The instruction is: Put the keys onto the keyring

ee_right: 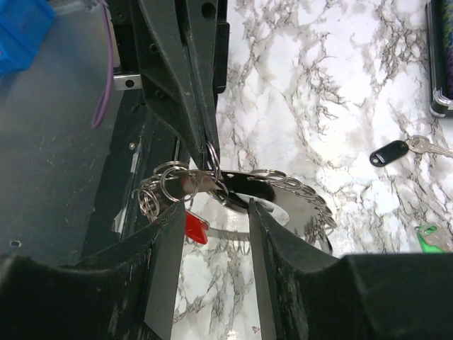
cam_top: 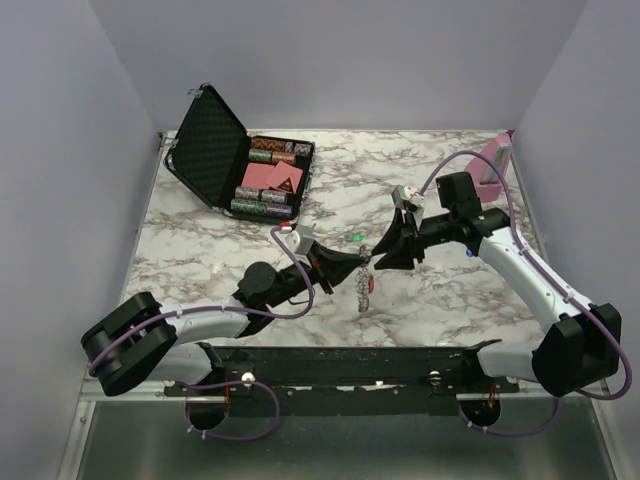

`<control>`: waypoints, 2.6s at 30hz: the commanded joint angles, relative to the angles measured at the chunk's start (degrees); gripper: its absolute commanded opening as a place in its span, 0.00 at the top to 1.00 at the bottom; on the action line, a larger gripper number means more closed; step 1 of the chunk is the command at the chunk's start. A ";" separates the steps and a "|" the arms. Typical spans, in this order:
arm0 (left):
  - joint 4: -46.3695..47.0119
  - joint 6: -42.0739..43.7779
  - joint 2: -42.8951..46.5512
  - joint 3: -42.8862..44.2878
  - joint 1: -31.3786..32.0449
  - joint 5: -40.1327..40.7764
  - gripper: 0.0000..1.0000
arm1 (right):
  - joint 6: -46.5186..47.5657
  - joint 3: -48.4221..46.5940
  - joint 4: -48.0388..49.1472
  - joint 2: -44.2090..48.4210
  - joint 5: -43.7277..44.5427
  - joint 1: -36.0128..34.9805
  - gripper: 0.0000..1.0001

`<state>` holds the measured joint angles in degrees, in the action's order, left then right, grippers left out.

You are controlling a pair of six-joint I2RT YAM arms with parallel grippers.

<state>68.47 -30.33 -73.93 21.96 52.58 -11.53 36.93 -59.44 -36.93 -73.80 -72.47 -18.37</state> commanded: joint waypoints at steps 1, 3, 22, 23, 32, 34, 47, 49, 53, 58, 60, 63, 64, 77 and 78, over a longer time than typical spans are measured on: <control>-3.42 -0.44 3.18 1.77 1.30 4.85 1.00 | -2.38 1.17 2.65 1.20 1.80 0.18 0.50; -4.39 -0.17 3.35 2.04 1.65 4.67 1.00 | -2.65 1.25 3.00 1.29 1.72 0.26 0.50; -0.09 0.62 1.60 2.22 1.74 -0.77 1.00 | -10.73 3.98 9.86 0.59 -4.87 0.18 0.58; 0.26 0.53 1.60 2.13 1.74 -0.86 1.00 | -10.82 4.15 10.12 0.50 -5.23 0.18 0.58; 1.84 0.71 1.33 1.60 1.74 -1.04 1.00 | -13.02 5.04 12.05 0.15 -6.72 0.27 0.67; 2.20 0.71 1.33 1.42 1.74 -0.95 1.00 | -13.02 5.21 12.14 0.06 -6.99 0.18 0.67; 3.96 0.27 0.81 1.42 1.74 -1.74 1.00 | -14.16 6.09 13.72 0.06 -10.50 0.18 0.81; 4.22 0.27 0.89 1.25 1.74 -1.92 1.00 | -14.08 6.18 13.72 0.15 -10.59 0.09 0.83; 5.36 0.44 0.89 1.25 1.74 -2.36 1.00 | -14.08 6.27 13.72 0.15 -10.76 0.09 0.87; 7.55 0.09 0.72 0.98 1.65 -2.88 1.00 | -14.25 6.44 13.81 0.15 -10.94 0.09 0.87; 8.61 -0.08 0.54 0.81 1.65 -2.97 1.00 | -14.25 6.44 13.81 0.15 -11.12 0.18 0.88; 9.84 -0.35 0.19 0.81 1.65 -3.15 1.00 | -14.60 6.62 14.07 0.24 -11.38 0.09 0.88; 10.10 -0.52 0.10 0.81 1.65 -3.32 1.00 | -14.78 6.70 14.25 0.15 -11.38 0.00 0.89; 13.97 -1.14 -0.78 0.11 1.39 -2.62 1.00 | -15.57 7.06 15.04 0.32 -12.17 -0.26 0.81; 14.06 -1.14 -0.78 0.11 1.39 -2.45 1.00 | -15.57 7.06 15.04 0.32 -12.17 -0.35 0.79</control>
<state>72.18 -30.63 -74.65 22.20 54.02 -13.76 21.93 -53.23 -23.07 -73.49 -82.54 -18.37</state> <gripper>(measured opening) 0.006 0.184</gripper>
